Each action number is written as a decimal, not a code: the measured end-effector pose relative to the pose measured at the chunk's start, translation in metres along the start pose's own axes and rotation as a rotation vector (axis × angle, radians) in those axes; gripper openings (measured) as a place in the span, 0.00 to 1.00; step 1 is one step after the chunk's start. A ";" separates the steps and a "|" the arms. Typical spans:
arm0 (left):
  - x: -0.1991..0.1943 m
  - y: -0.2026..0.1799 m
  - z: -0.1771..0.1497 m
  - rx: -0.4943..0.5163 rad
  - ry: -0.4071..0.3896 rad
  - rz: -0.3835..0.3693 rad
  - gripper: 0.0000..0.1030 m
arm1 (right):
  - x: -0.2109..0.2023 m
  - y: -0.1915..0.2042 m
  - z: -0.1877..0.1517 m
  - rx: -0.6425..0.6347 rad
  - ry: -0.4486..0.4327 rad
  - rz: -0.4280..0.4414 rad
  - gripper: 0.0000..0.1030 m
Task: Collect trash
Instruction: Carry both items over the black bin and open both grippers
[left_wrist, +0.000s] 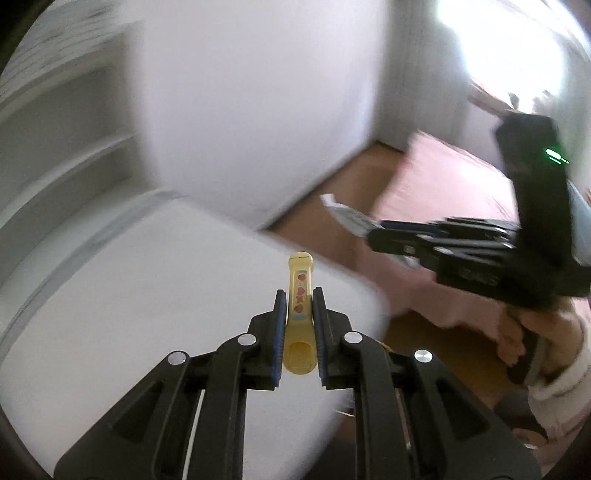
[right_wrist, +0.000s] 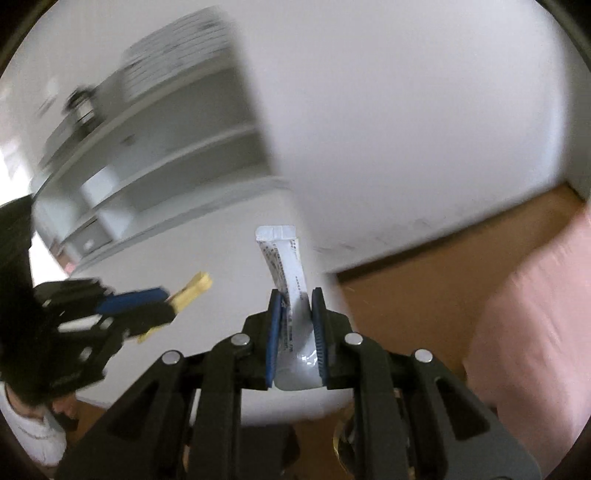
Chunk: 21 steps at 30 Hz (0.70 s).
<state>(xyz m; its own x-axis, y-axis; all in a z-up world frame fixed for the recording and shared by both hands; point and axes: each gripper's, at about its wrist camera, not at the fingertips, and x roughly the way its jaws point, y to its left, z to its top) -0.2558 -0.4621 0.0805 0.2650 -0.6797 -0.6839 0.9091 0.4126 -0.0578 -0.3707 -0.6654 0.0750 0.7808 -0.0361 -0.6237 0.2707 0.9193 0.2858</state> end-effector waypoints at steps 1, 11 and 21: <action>0.011 -0.026 0.001 0.042 0.014 -0.033 0.13 | -0.009 -0.032 -0.013 0.061 0.010 -0.027 0.17; 0.190 -0.166 -0.075 0.156 0.362 -0.174 0.13 | 0.065 -0.187 -0.124 0.369 0.329 -0.154 0.17; 0.337 -0.108 -0.148 -0.156 0.649 -0.106 0.13 | 0.171 -0.227 -0.213 0.507 0.729 -0.106 0.17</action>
<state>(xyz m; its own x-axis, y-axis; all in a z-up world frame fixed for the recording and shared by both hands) -0.3122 -0.6460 -0.2512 -0.1137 -0.2390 -0.9643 0.8497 0.4796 -0.2191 -0.4182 -0.7965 -0.2516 0.2320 0.3059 -0.9234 0.6725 0.6354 0.3795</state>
